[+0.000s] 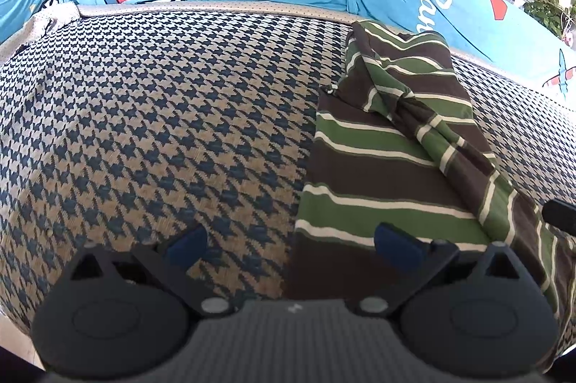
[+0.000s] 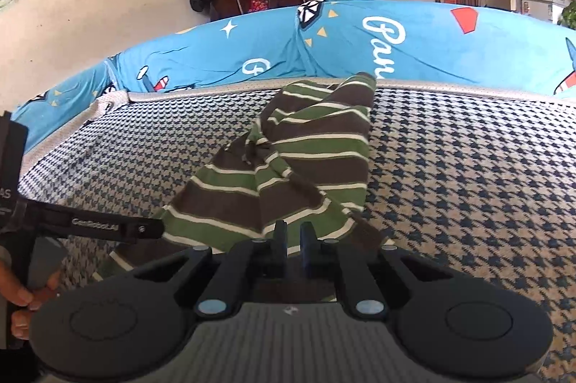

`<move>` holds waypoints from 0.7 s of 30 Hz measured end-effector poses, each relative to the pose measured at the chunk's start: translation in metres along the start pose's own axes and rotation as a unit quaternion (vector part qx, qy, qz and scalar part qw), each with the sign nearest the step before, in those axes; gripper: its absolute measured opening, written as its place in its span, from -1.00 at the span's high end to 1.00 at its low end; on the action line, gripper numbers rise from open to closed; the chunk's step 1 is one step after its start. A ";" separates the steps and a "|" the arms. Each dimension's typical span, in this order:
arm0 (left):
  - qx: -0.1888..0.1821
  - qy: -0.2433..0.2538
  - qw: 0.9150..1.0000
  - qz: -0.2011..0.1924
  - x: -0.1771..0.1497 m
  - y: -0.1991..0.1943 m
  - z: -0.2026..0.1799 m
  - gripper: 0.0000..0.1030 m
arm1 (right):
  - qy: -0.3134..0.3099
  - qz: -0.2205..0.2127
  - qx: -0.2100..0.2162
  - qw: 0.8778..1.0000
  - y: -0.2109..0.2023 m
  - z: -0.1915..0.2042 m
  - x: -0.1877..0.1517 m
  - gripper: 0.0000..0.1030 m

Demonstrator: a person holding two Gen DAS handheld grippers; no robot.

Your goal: Fold clothes

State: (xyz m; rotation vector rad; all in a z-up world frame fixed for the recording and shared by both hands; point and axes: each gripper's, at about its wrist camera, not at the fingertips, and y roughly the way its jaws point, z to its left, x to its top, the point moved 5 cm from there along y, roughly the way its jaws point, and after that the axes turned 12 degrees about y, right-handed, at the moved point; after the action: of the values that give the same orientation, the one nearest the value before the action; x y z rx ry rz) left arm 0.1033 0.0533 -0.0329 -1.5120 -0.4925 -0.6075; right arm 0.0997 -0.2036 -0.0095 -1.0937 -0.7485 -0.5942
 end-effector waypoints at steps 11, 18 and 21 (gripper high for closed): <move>-0.005 -0.004 1.000 0.002 0.002 0.003 -0.002 -1.00 | 0.029 0.017 -0.061 0.998 0.023 -0.055 -0.008 0.07; -0.001 0.003 1.000 0.006 0.002 0.006 -0.005 -1.00 | 0.024 0.020 -0.053 0.998 0.029 -0.056 -0.012 0.54; -0.003 0.003 1.000 0.005 0.002 0.006 -0.006 -1.00 | 0.027 0.022 -0.046 0.998 0.028 -0.056 -0.011 0.69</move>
State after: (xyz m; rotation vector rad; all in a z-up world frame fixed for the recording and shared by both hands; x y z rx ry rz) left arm 0.1083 0.0470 -0.0360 -1.5168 -0.4794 -0.6062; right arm 0.1269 -0.2450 -0.0489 -1.1717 -0.6537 -0.6247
